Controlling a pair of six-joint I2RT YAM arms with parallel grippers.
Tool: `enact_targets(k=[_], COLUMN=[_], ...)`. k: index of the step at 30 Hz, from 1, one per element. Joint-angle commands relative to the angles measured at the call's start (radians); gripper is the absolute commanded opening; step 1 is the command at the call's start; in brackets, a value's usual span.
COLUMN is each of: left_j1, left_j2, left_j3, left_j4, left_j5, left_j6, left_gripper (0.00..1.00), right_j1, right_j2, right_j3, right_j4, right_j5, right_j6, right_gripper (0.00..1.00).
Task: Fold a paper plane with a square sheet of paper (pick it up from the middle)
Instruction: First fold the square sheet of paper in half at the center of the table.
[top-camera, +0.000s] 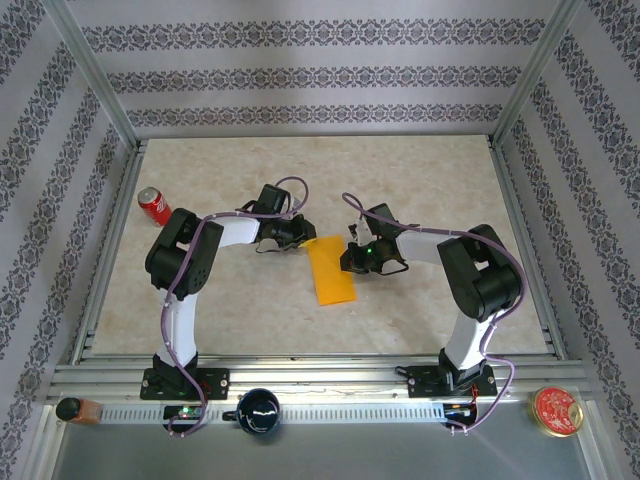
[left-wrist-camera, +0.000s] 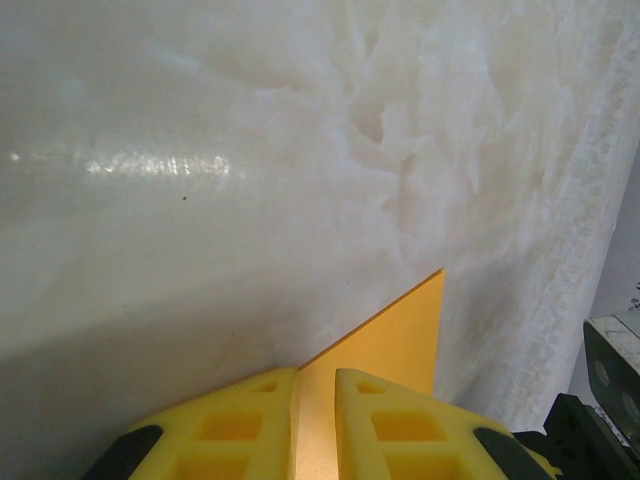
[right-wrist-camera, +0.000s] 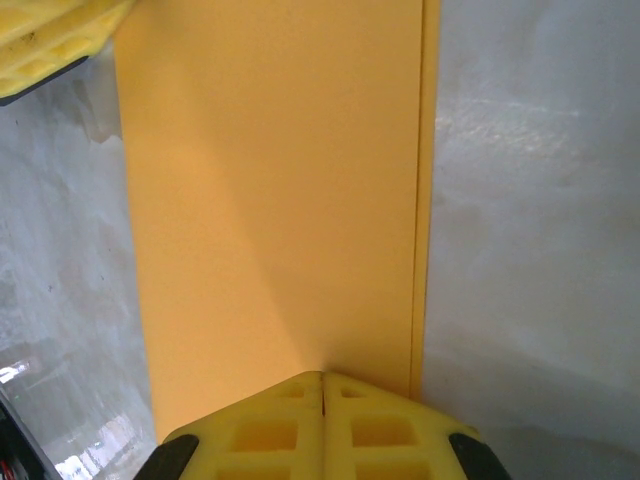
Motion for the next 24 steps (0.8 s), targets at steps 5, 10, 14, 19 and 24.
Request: enact_targets(k=[5,10,14,19,24], left_j1=[0.026,-0.012,-0.033,-0.067,-0.067], left_j2=[-0.119,-0.149,-0.143,-0.121,-0.095], left_j3=[0.015,-0.019,-0.077,-0.116,-0.127], left_j4=[-0.017,-0.019,0.045,0.076,0.052], left_j5=[-0.045,-0.005,0.081,0.138,0.138], left_j6=[0.006,0.021,0.026,0.034,0.060], left_gripper=[0.16,0.16,0.14,0.14,0.14], right_j1=[-0.011,-0.012,-0.011,-0.011,-0.011], right_j2=[0.059,0.053,0.056,0.062,0.062], right_j3=[-0.065,-0.066,-0.065,-0.062,-0.063], right_j4=[-0.151,-0.151,-0.153,-0.154,-0.152], right_j5=[0.139,0.139,0.140,0.139,0.138], right_j6=[-0.014,-0.014,-0.013,-0.016,-0.014], right_gripper=[0.00,0.00,0.00,0.00,0.00])
